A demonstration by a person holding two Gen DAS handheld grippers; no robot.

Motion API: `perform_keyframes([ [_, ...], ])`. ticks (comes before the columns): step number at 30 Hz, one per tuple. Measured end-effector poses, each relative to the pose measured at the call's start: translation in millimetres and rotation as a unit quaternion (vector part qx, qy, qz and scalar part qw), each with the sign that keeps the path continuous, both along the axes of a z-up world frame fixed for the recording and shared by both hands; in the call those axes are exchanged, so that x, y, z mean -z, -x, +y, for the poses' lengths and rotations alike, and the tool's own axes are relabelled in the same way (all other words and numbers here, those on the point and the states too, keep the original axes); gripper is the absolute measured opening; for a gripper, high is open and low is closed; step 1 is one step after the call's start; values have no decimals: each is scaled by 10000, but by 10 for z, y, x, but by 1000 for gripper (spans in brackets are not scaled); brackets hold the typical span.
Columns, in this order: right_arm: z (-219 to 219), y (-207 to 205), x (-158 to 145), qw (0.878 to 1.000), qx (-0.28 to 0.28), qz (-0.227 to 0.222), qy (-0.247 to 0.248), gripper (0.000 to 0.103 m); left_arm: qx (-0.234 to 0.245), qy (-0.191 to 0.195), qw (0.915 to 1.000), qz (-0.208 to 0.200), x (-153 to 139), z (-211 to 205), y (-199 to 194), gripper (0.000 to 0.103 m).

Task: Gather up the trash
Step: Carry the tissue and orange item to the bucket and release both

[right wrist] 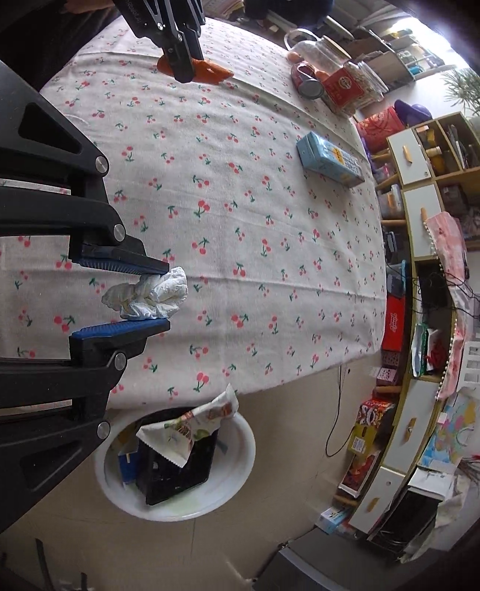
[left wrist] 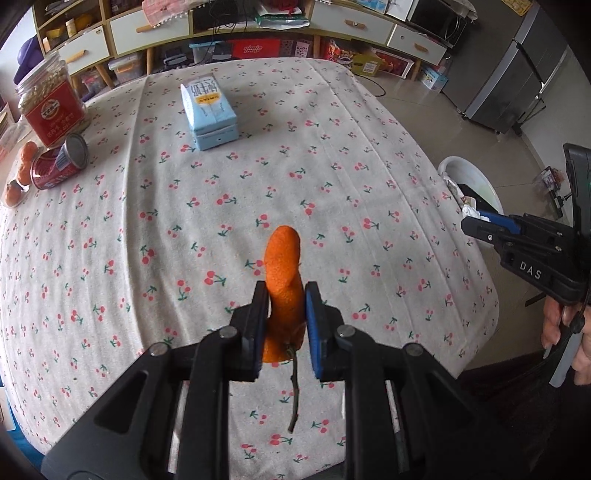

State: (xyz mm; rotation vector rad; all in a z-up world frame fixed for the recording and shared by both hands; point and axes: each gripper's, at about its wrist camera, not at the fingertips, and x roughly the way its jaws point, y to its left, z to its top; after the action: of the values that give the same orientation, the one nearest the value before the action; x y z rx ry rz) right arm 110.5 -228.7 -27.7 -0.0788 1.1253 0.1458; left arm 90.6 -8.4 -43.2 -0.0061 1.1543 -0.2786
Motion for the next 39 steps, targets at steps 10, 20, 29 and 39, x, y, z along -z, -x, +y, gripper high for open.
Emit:
perform_keyframes([
  [10,-1301,61,17,9908,1316,28,-326,24,450,-35,9990,-73,-34,-729,-92,21],
  [20,-1793,-121,146,9829,1740,62,-596,25,601,164,9980,101,-61,-1327,-332,21],
  [29,-1985,-225,152,9776,1941,-21,-814,48,796,229,9965,124,-83,-1918,-561,21],
  [39,-2311,13,48,9700,2264,-180,-870,53,1153,298,9928,108,27,-2549,-745,21],
])
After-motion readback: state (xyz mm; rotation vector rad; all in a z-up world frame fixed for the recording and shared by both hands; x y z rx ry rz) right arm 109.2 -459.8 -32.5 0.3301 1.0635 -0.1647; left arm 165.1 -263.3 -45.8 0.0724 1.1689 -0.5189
